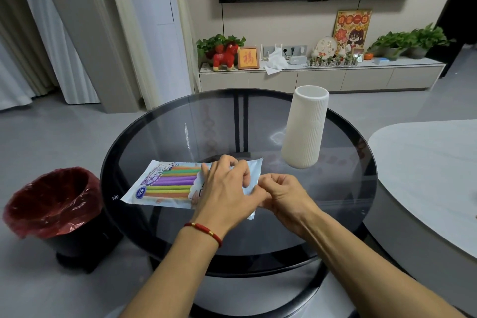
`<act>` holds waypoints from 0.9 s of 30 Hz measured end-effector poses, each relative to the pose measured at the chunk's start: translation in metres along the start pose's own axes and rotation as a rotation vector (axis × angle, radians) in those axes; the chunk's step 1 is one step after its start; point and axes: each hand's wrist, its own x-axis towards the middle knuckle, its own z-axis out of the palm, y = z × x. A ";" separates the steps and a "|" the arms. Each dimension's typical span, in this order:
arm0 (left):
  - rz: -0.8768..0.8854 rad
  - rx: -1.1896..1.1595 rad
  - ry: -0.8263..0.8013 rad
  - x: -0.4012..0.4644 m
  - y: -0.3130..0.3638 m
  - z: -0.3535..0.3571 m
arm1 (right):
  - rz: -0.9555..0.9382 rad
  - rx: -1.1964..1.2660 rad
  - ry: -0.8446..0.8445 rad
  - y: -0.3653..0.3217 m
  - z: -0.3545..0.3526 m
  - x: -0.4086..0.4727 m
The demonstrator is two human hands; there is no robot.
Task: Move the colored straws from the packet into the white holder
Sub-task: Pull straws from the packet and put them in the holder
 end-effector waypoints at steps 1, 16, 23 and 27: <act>-0.005 0.005 -0.031 -0.001 0.003 -0.002 | -0.024 -0.042 0.013 -0.001 0.002 -0.002; -0.044 0.113 -0.177 -0.007 0.007 -0.001 | 0.119 -0.129 -0.106 0.006 -0.003 -0.010; -0.040 0.049 -0.100 -0.009 0.016 0.000 | -0.009 -0.123 -0.258 0.003 -0.005 -0.009; -0.069 0.072 -0.073 -0.003 0.012 -0.006 | -0.078 -0.361 -0.189 -0.001 -0.008 -0.009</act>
